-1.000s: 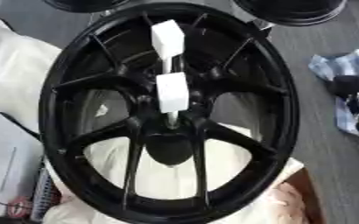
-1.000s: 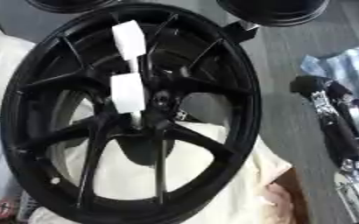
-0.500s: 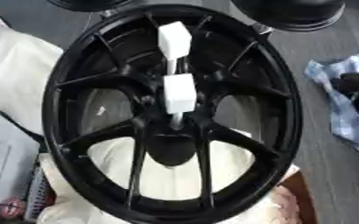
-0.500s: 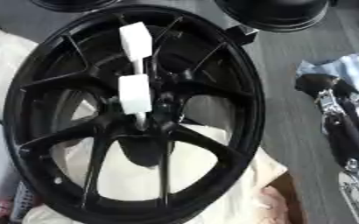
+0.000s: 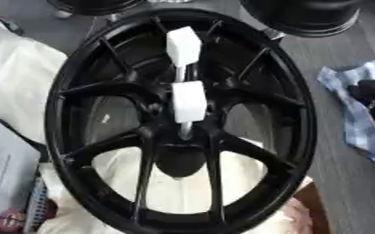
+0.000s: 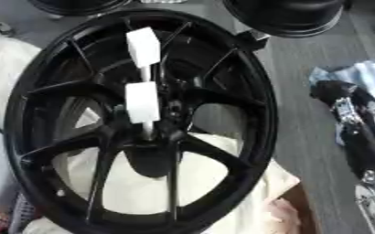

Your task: Pull the pin out of the wheel hub.

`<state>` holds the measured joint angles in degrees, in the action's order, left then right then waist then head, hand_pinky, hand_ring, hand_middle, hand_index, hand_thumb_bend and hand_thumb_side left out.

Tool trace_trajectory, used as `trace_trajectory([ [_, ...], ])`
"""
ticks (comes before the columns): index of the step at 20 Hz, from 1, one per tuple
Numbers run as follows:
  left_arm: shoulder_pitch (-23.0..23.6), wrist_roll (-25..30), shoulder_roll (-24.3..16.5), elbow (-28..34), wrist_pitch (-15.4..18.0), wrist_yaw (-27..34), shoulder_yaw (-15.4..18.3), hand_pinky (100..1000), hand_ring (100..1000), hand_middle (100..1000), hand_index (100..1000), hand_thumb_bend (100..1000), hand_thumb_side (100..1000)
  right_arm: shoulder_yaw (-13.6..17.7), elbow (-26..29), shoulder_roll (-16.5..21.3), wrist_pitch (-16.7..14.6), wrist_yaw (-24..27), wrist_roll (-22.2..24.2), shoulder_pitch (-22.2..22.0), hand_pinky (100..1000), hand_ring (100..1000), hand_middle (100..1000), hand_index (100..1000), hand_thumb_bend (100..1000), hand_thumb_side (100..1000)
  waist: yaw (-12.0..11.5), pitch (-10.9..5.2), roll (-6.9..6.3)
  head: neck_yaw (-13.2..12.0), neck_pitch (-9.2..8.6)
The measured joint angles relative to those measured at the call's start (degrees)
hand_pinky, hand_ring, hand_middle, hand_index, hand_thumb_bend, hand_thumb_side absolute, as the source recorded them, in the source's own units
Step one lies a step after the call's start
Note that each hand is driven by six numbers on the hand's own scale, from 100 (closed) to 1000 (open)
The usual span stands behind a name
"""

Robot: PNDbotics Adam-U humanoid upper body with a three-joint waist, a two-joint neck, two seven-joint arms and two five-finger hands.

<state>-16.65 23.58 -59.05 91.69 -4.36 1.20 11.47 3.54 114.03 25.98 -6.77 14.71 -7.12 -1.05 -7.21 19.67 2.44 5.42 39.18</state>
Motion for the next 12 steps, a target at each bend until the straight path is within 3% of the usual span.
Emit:
trace_trajectory([
  [2, -0.60, -1.56, 1.28, 1.56, 0.50, 1.49, 1.81, 717, 704, 687, 817, 100, 710, 0.05, 0.00, 0.00, -0.09, 0.02, -0.06, -0.01, 940, 826, 595, 713, 100, 646, -0.33, -0.02, 0.06, 0.12, 0.00],
  [7, -2.34, -5.85, 6.81, 7.57, -0.66, 5.84, 8.19, 702, 698, 682, 831, 100, 721, 0.46, 0.00, 0.02, -0.75, 0.58, -0.36, 0.60, 939, 826, 596, 714, 100, 618, -0.13, -0.06, 0.93, -0.16, -0.10],
  [12, -1.39, -10.32, 13.89, 14.48, -0.49, 10.28, 10.10, 703, 703, 682, 834, 100, 716, 0.70, 0.00, 0.14, -1.99, 1.84, -0.28, 2.36, 937, 826, 596, 715, 100, 595, 0.91, 0.00, 2.47, -1.68, -0.97],
])
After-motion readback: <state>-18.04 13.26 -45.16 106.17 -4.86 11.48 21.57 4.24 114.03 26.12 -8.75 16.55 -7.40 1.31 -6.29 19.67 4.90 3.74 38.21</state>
